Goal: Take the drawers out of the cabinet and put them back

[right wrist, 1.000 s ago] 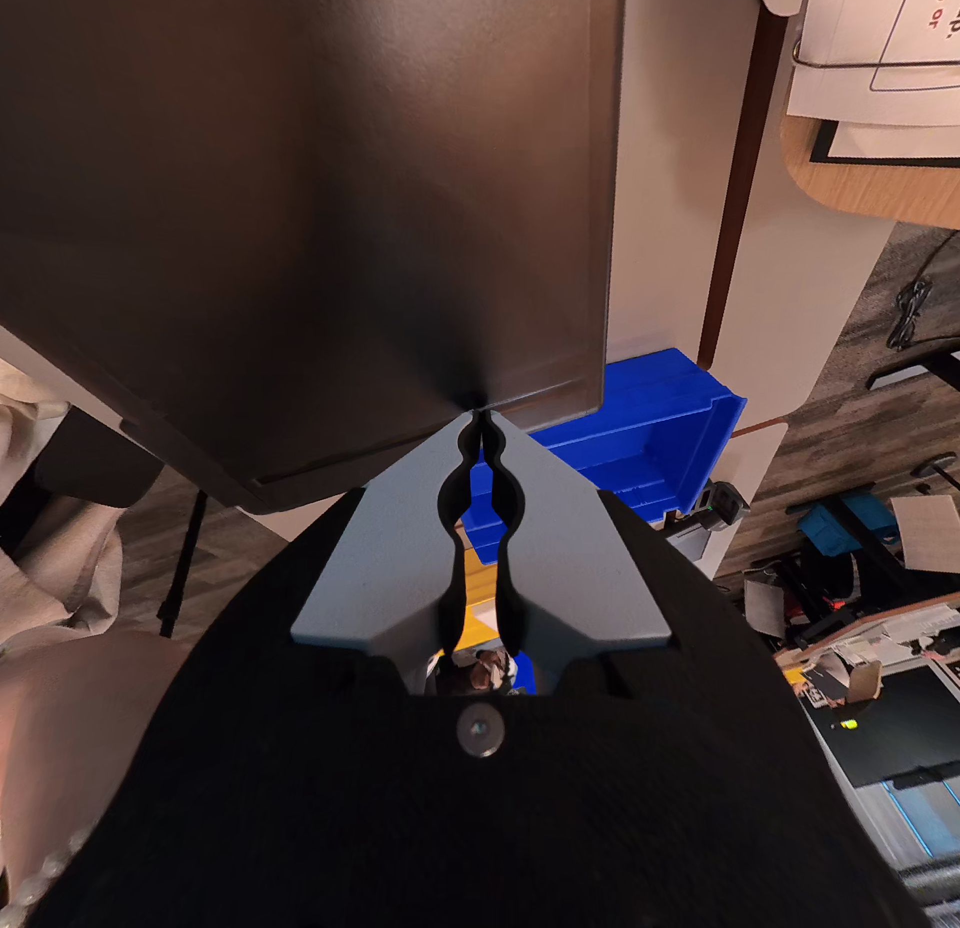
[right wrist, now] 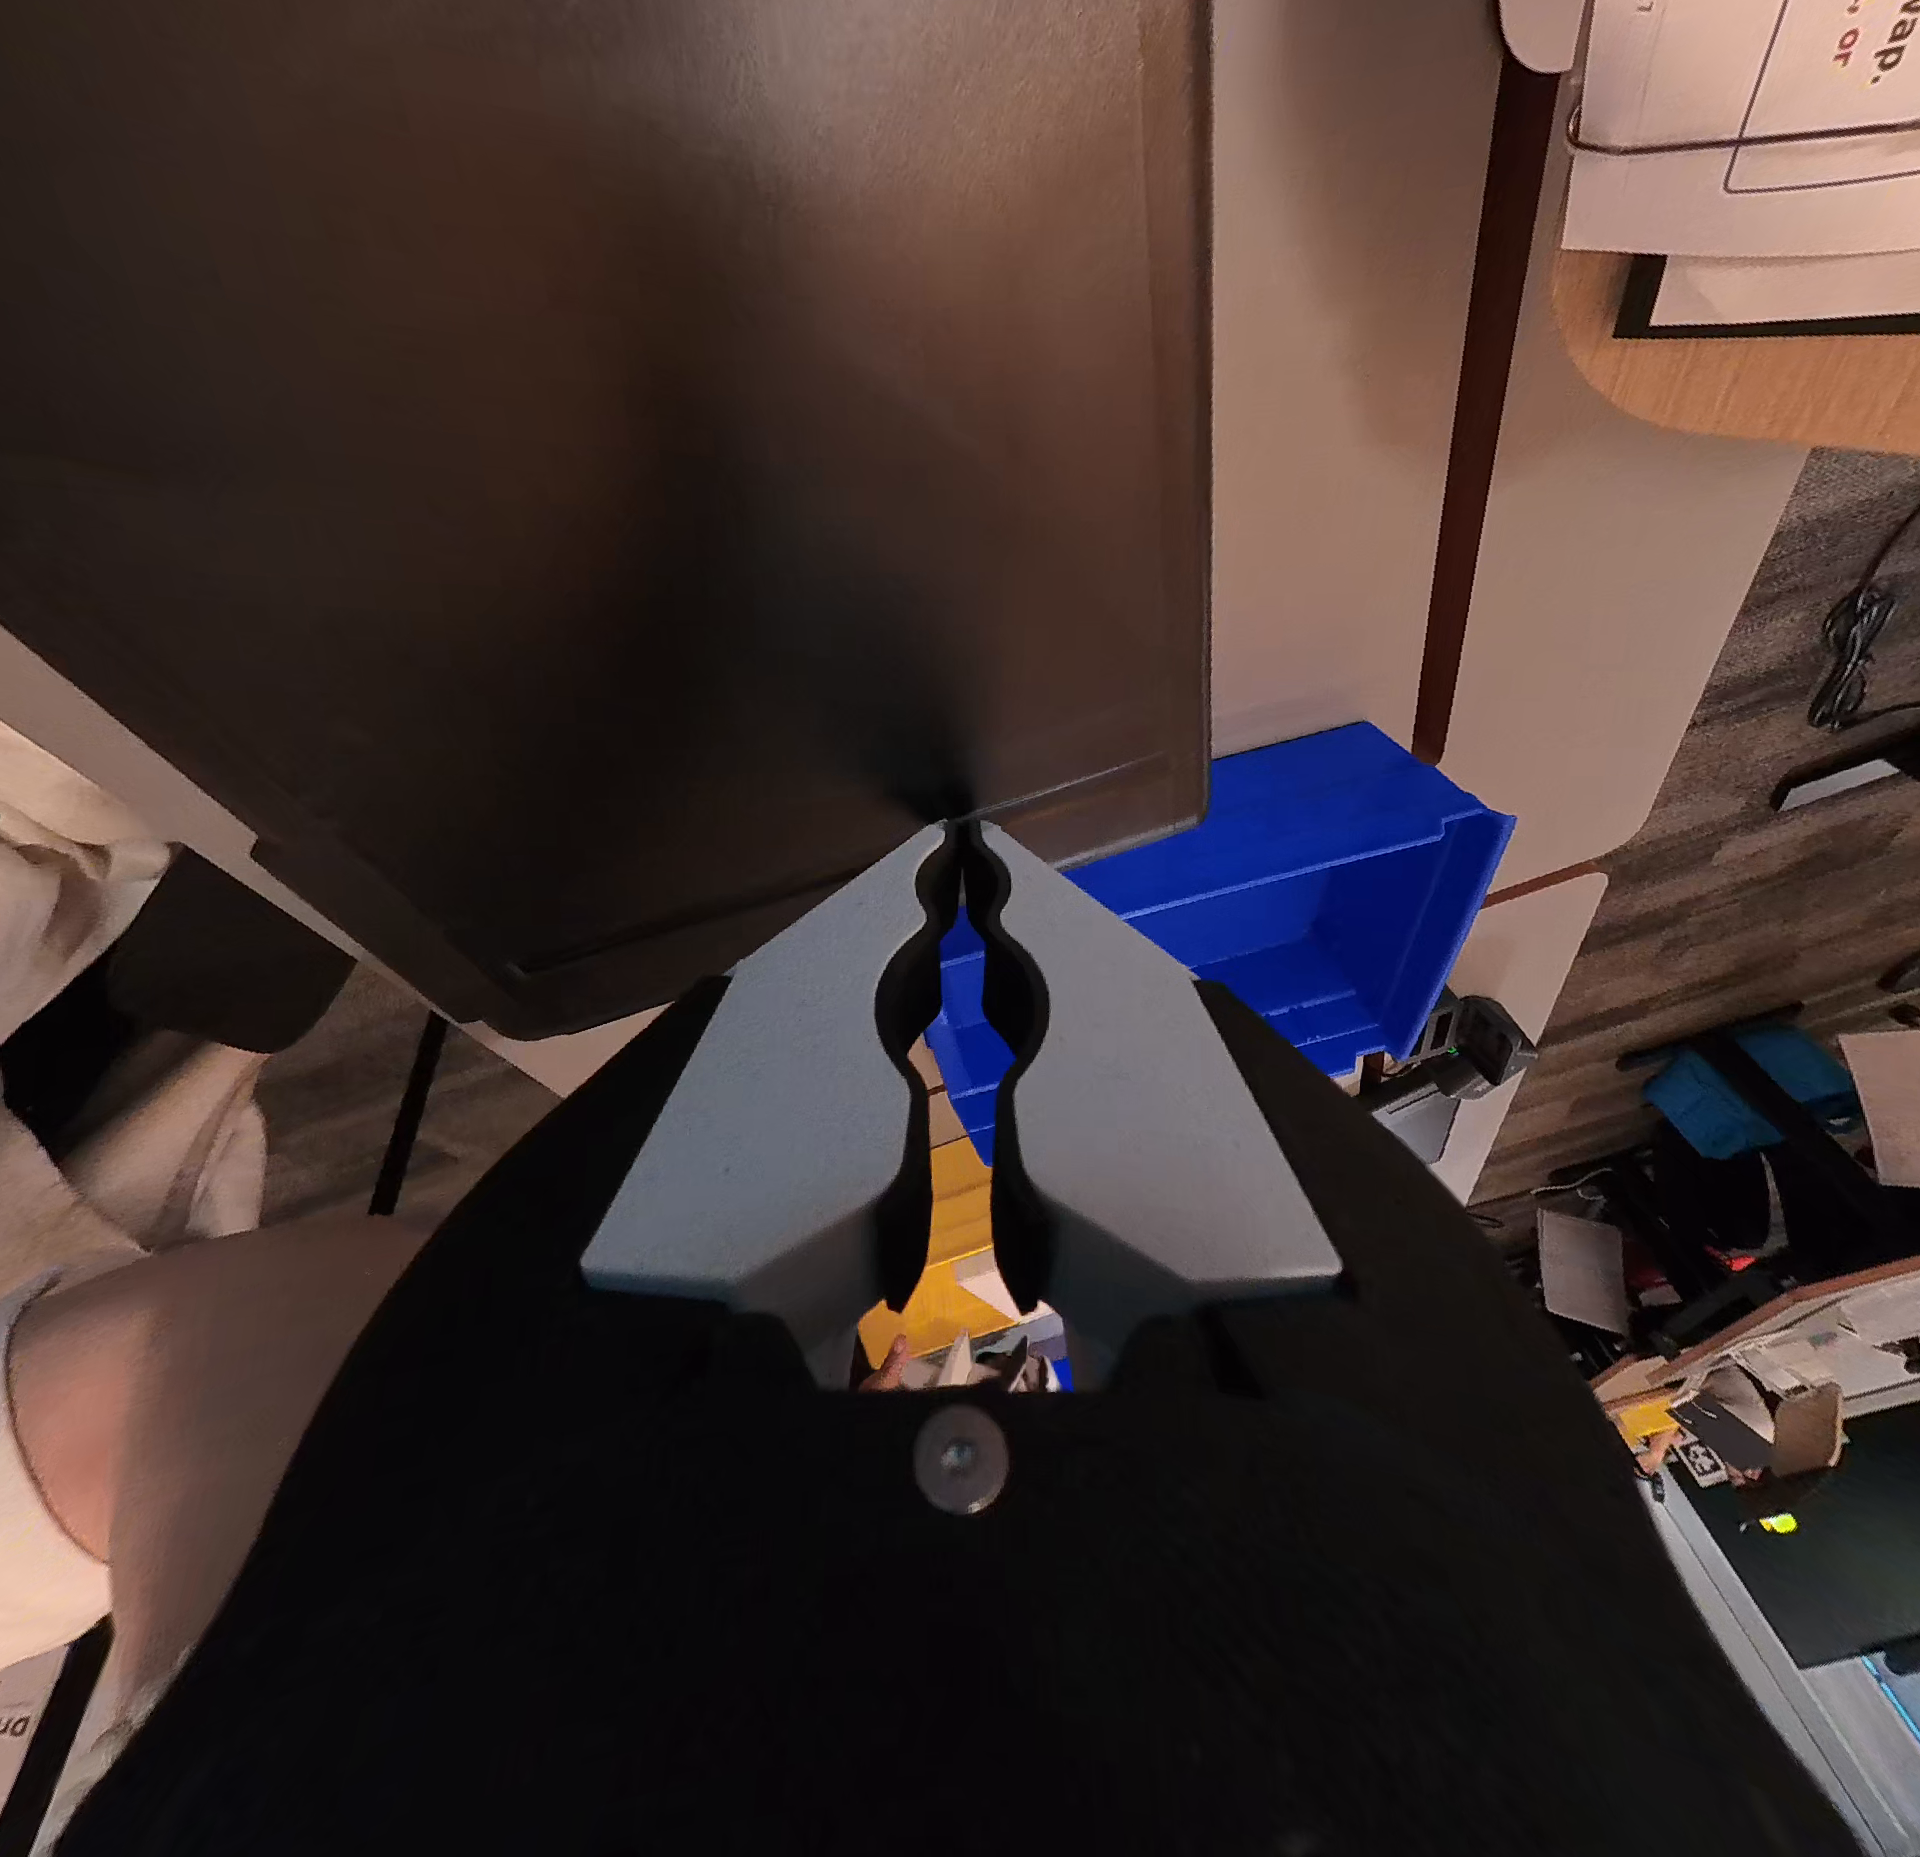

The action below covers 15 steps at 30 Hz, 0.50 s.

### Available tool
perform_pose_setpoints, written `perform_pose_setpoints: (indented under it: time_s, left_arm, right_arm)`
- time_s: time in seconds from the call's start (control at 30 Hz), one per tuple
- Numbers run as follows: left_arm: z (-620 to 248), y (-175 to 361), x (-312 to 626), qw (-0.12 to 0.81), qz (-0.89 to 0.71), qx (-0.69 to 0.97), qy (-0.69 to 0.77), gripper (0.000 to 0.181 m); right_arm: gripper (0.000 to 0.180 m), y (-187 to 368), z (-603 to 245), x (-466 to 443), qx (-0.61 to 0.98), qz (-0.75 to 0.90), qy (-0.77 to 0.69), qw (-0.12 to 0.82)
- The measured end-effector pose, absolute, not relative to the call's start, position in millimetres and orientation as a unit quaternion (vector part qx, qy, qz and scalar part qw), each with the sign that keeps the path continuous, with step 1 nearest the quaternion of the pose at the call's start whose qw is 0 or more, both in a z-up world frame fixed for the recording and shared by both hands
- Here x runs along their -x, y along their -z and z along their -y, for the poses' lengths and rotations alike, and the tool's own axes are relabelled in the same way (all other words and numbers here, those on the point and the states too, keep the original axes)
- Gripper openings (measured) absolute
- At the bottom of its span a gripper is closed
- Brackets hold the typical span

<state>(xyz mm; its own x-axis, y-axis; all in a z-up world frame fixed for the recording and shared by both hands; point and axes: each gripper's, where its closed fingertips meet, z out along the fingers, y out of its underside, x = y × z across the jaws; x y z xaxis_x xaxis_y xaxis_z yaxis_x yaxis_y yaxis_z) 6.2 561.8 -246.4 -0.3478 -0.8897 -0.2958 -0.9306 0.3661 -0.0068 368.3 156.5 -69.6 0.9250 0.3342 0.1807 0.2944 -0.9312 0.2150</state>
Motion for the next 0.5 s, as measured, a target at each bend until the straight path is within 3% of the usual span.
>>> perform_pose_setpoints:
  time_s: [0.33, 0.5]
  left_arm:
    - [-565, 264, 1, 0.078, -0.821, 0.551, -0.129, 0.002]
    - [-541, 242, 14, 0.031, -0.8, 0.588, -0.117, 0.0]
  right_arm:
    - [0.0, 70, -156, -368, -0.976, -0.163, -0.108, 0.099]
    - [0.0, 70, -157, -368, -0.978, -0.162, -0.102, 0.081]
